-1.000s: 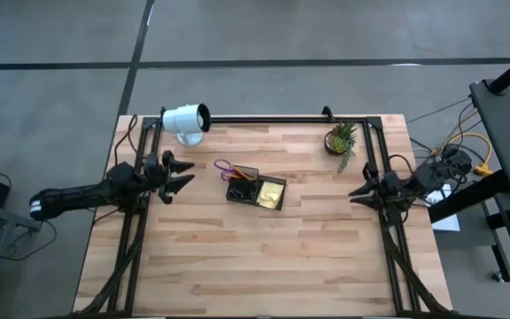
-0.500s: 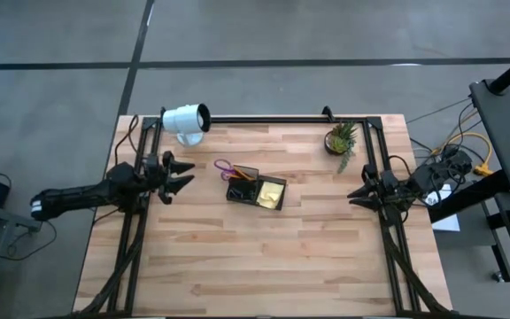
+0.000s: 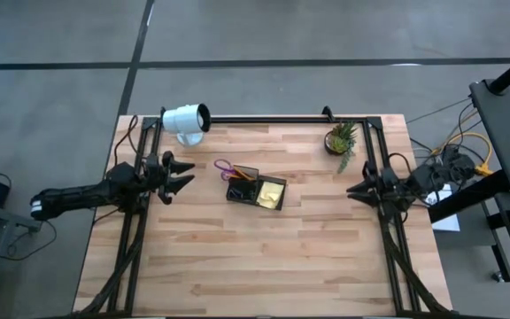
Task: Pick and place office supplies into organizer
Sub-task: Return to Home Position
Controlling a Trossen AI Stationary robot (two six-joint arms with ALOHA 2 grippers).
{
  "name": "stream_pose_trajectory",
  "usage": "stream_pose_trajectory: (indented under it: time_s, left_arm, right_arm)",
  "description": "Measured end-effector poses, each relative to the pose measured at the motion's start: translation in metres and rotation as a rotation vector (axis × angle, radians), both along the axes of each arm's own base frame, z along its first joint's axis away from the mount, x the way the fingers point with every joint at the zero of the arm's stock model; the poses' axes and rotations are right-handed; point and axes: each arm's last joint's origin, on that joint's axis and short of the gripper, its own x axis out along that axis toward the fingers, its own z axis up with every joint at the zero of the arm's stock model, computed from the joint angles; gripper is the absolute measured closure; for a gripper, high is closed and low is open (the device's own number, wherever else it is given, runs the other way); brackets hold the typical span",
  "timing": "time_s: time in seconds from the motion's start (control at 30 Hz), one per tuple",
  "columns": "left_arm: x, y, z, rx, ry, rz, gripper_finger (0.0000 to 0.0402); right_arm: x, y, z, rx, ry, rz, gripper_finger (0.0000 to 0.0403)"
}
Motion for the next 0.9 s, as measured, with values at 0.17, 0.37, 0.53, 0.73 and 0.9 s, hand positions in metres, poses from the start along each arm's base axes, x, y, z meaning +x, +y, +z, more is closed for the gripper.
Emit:
stream_pose_trajectory:
  time_s: [0.17, 0.37, 0.53, 0.73, 0.9]
  left_arm:
    - [0.0, 0.0, 0.0, -0.001, 0.005, 0.0, 0.0185]
    - [0.0, 0.0, -0.001, -0.001, 0.007, 0.0, 0.0185]
    - [0.001, 0.0, -0.001, -0.002, 0.009, 0.0, 0.0185]
    - [0.001, 0.0, -0.001, -0.002, 0.008, 0.0, 0.0185]
    - [0.001, 0.0, -0.001, -0.002, 0.013, 0.0, 0.0185]
  right_arm:
    - [0.002, -0.011, 0.0, 0.0, 0.0, -0.172, 0.0335]
    - [0.003, -0.023, 0.0, 0.0, -0.001, -0.342, 0.0335]
    - [0.003, -0.023, 0.0, 0.0, -0.001, -0.353, 0.0335]
    - [0.002, -0.023, -0.004, -0.115, 0.053, -0.33, 0.0335]
    - [0.003, -0.024, -0.01, -0.298, 0.102, -0.318, 0.0335]
